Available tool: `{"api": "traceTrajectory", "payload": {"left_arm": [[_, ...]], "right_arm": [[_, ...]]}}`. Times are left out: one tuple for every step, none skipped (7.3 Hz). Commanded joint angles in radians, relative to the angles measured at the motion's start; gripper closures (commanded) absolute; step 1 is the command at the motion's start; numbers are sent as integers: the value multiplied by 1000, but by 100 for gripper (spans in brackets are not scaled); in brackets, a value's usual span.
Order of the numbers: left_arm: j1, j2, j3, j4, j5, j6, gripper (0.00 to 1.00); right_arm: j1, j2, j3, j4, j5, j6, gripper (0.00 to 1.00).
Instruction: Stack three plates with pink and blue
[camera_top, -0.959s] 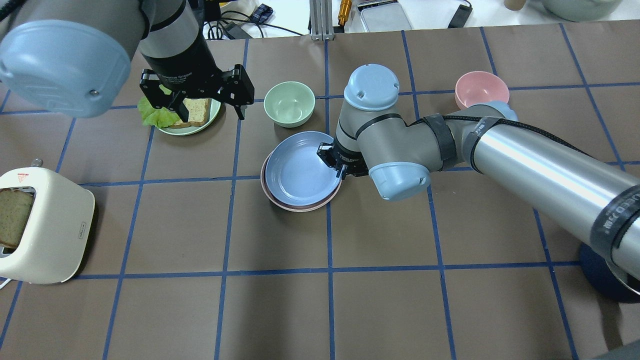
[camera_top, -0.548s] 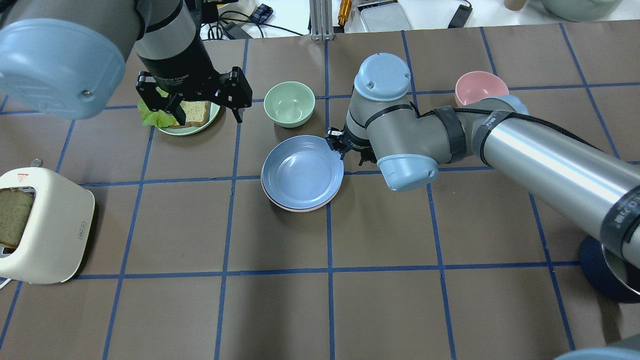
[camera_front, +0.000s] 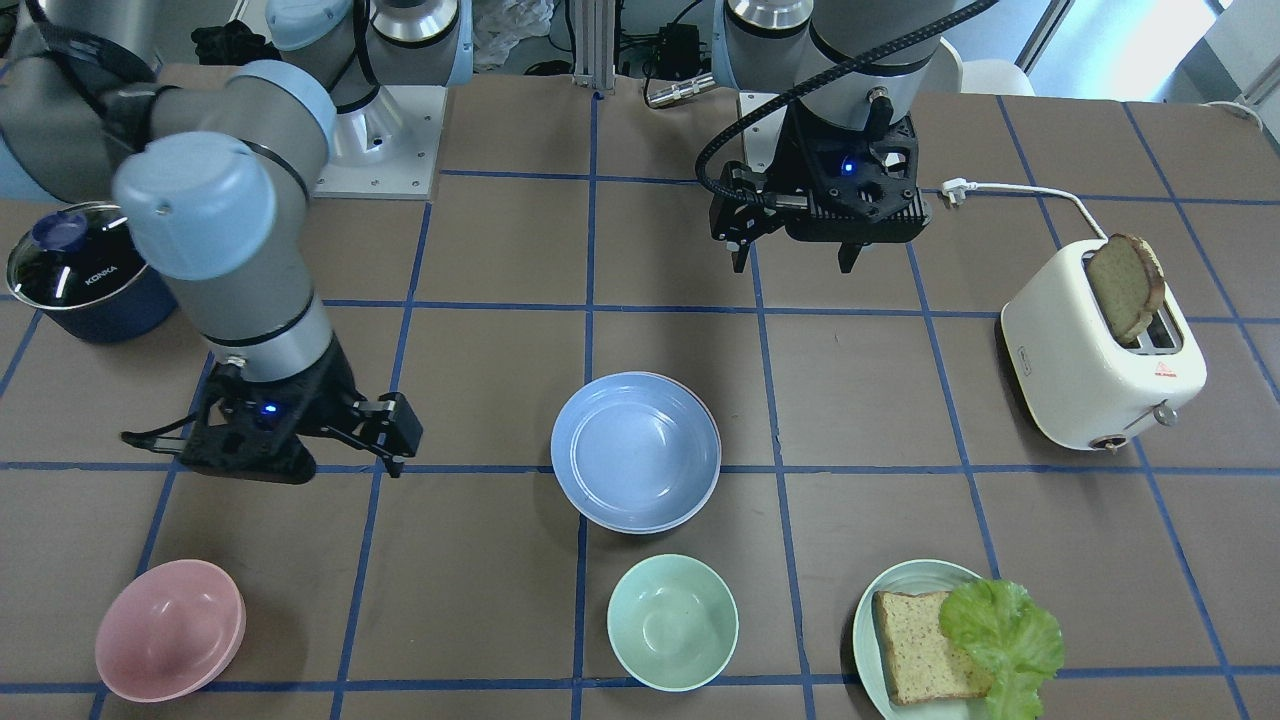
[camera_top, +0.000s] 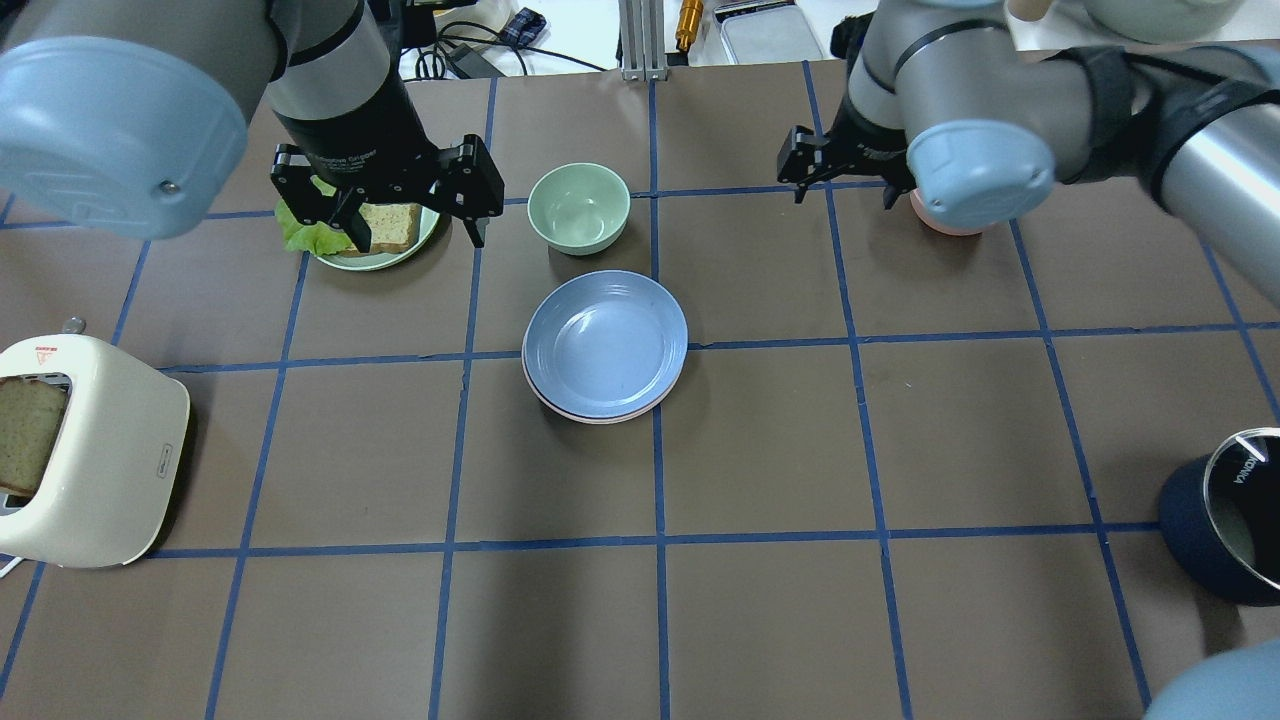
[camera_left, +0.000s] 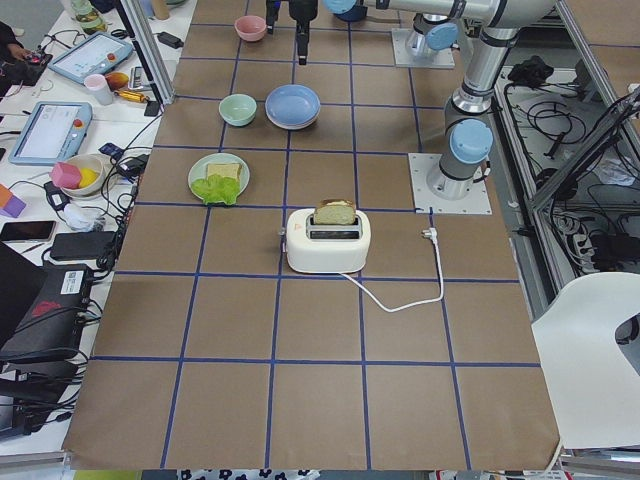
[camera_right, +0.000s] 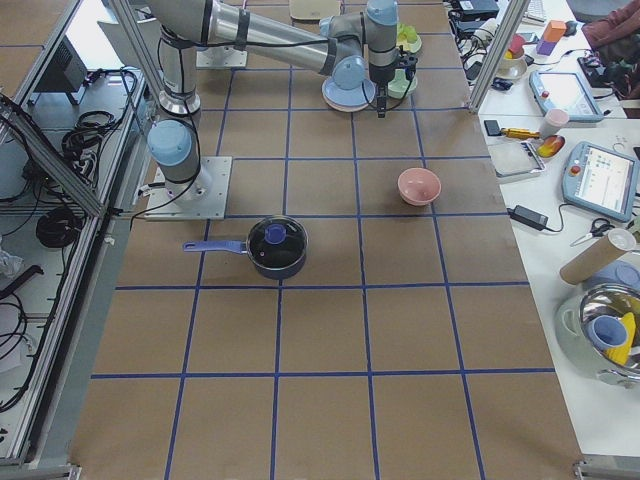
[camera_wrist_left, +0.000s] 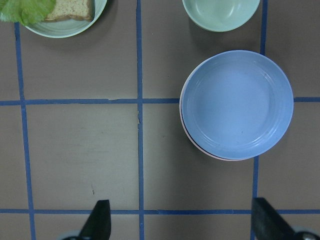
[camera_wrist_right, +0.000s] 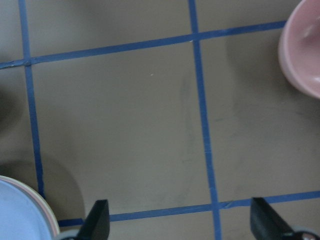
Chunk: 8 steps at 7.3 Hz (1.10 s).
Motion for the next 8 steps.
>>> {"api": "traceTrajectory", "payload": {"left_arm": [[6, -1, 0, 1, -2, 3, 0], [18, 2, 3, 3, -17, 3, 0], [26, 3, 6, 1, -13, 18, 0], [43, 10, 3, 0, -9, 127, 0], [63, 14, 1, 0, -12, 130, 0], [66, 20, 3, 0, -14, 129, 0], [71, 25, 3, 0, -17, 115, 0], [83, 30, 1, -2, -16, 115, 0]], "right_arm": [[-52, -128, -52, 203, 4, -61, 0], [-47, -182, -51, 224, 4, -62, 0], [-35, -218, -46, 286, 0, -62, 0], [-26, -257, -36, 345, -2, -64, 0], [-30, -259, -49, 348, 1, -76, 0], [-30, -259, -49, 348, -8, -77, 0], [-30, -259, -55, 403, -14, -76, 0], [-29, -264, -80, 425, -38, -76, 0]]}}
